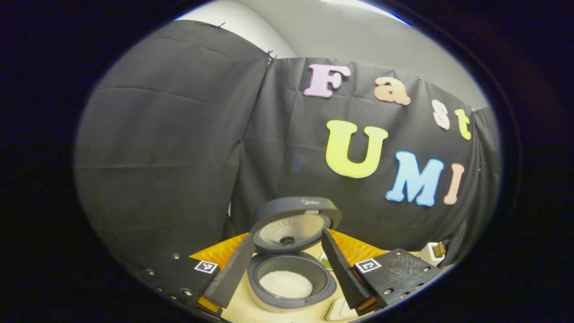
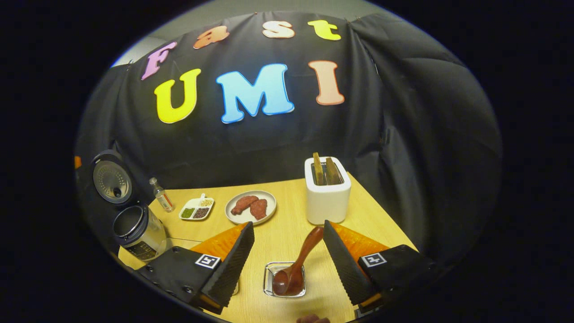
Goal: Close the left gripper, press the button to open the rice cooker; take a wooden spoon from the chopstick holder with the right hand, scoop a spoonful of rice and pour it into the rice cooker, then put the wooden spoon back into the chopstick holder.
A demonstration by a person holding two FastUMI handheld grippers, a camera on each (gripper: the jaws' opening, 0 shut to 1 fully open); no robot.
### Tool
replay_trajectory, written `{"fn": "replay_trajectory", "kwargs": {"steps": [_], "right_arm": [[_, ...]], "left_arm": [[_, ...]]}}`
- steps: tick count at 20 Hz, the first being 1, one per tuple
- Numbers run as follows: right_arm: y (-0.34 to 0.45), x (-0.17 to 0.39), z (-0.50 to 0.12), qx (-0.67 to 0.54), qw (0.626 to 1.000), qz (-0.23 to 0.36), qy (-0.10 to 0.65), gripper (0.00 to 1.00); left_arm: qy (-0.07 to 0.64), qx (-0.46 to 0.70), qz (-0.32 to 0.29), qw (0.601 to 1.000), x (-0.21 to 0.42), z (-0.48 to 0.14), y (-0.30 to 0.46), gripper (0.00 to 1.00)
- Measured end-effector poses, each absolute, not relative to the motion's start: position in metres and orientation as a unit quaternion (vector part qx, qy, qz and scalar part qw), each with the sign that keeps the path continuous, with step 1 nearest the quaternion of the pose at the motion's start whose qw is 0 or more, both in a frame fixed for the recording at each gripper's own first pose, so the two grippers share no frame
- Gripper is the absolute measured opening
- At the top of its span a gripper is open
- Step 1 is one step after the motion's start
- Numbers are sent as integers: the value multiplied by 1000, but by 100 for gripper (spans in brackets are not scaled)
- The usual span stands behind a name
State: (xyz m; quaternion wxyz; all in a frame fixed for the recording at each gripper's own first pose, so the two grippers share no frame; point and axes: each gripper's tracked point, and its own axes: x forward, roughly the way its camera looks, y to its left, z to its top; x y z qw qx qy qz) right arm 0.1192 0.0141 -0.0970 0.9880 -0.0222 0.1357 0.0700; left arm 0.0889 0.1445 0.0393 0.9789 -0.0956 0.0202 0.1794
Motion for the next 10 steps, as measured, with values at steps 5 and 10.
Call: {"fn": "replay_trajectory", "kwargs": {"steps": [5,10], "right_arm": [[50,99,-68,-60,990,87,93,98],[75,88,-61,-56,988,115,91,98]], "left_arm": [[14,-78,151,985,185,82,169,94],[115,-102,154,976,268,40,188,94]]}}
